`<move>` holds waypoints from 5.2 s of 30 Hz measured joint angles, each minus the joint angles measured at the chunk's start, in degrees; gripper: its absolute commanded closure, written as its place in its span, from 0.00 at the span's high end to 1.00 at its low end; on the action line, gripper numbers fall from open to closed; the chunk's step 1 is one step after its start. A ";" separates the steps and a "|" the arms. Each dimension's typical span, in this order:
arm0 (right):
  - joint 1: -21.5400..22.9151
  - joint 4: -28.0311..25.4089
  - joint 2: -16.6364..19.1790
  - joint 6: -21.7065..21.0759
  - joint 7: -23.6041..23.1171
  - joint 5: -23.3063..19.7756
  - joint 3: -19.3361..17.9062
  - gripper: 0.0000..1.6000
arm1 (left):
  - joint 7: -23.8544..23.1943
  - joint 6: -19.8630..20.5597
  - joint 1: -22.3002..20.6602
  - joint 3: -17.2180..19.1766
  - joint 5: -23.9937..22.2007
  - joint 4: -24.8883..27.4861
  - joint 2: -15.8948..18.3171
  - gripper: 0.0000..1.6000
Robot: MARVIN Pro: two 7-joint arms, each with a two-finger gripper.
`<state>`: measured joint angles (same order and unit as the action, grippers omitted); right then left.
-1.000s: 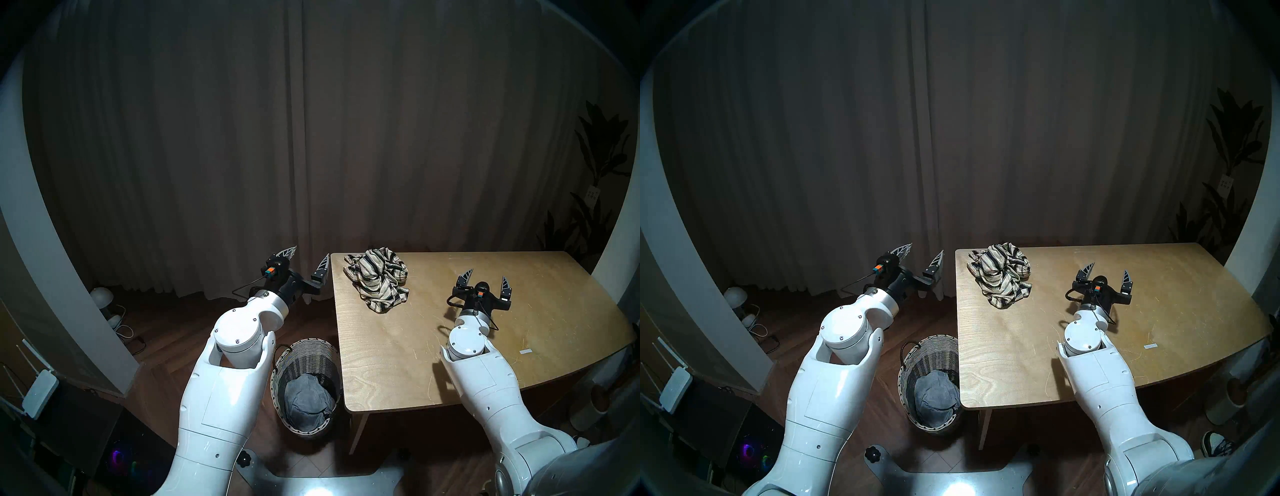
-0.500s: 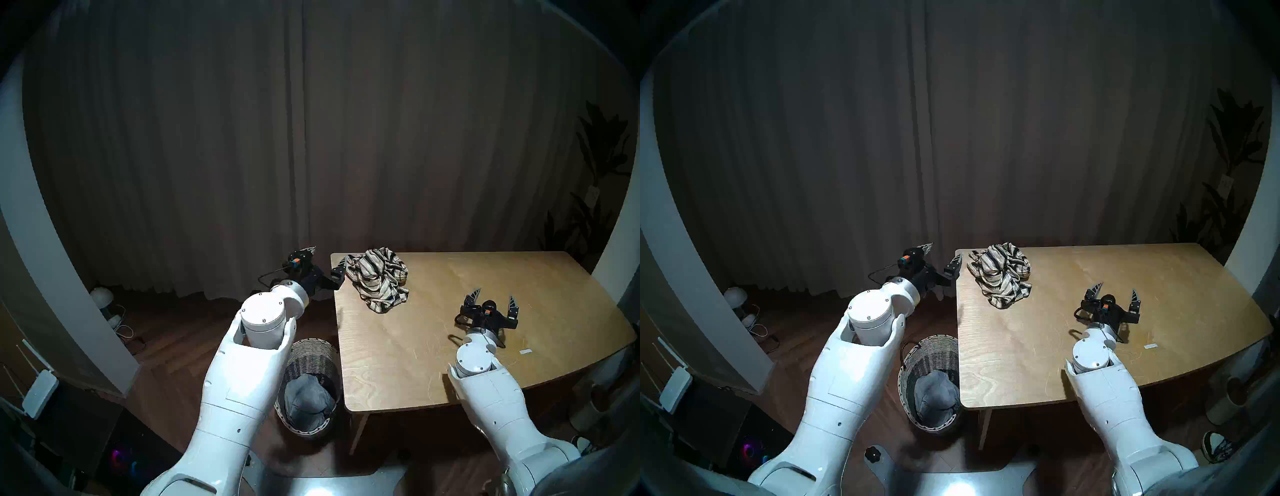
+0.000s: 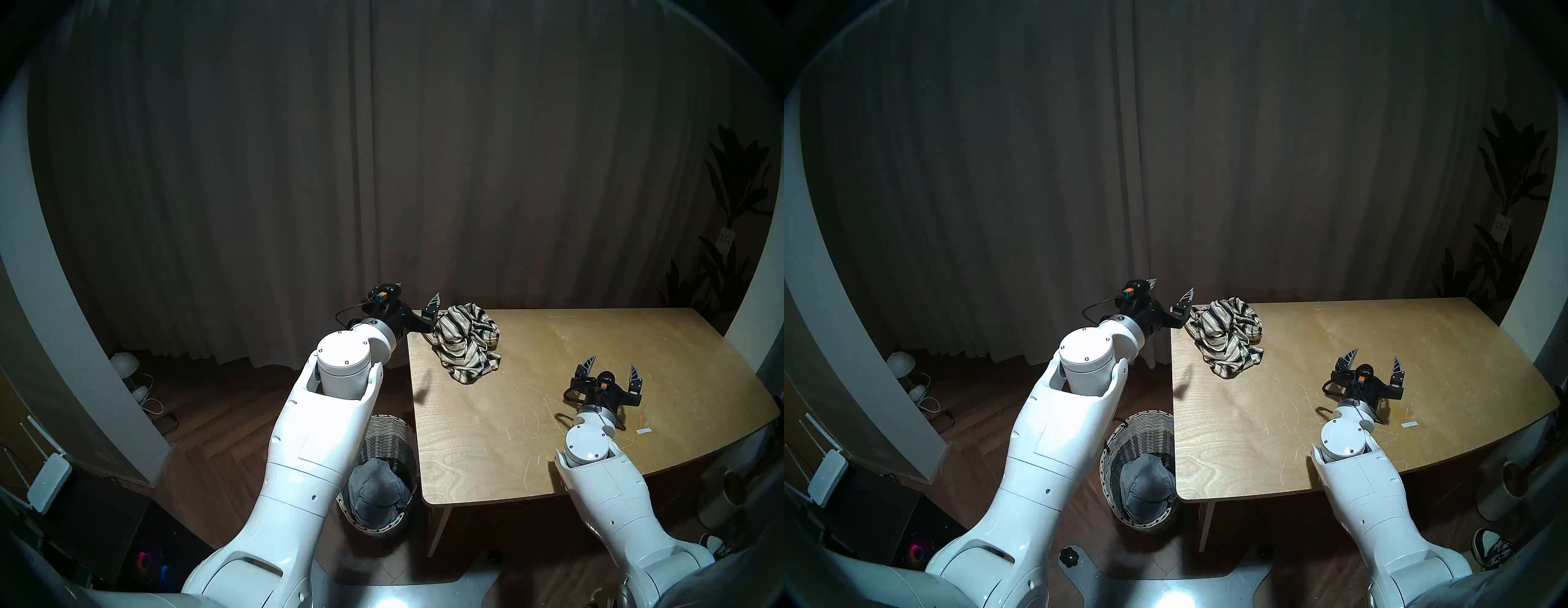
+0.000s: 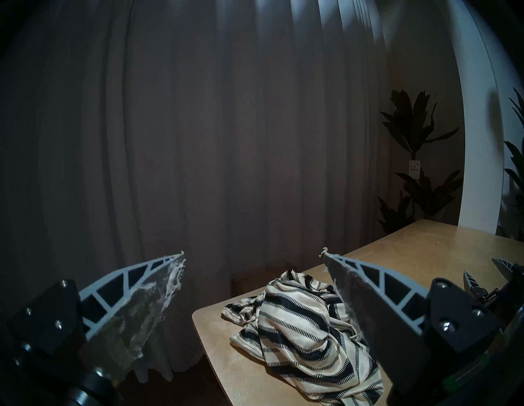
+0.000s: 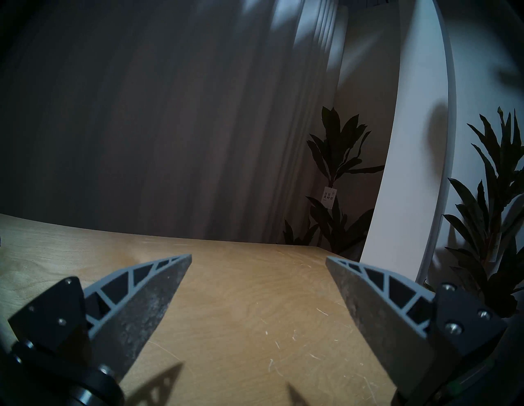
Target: Toss clothes into the laundry hamper
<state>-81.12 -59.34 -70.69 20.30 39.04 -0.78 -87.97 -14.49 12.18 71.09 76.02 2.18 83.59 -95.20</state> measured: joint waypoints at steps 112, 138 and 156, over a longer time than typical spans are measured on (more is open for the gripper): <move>-18.68 -30.36 16.71 9.31 -27.02 -6.42 -6.94 1.00 | 1.18 7.67 -28.05 0.39 -0.33 -53.92 -10.87 0.00; -26.25 -37.52 20.13 9.98 -34.42 -13.04 -11.22 1.00 | 0.13 -2.11 -34.89 10.44 -6.55 -45.98 -6.52 0.00; -30.27 -39.93 21.47 9.94 -38.59 -17.01 -13.42 1.00 | 0.30 -12.56 -34.17 17.14 -7.92 -33.82 1.07 0.00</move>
<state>-111.39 -99.27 -49.22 30.24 0.45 -17.79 -101.39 -14.20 -0.37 36.92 93.16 -5.74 49.76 -94.13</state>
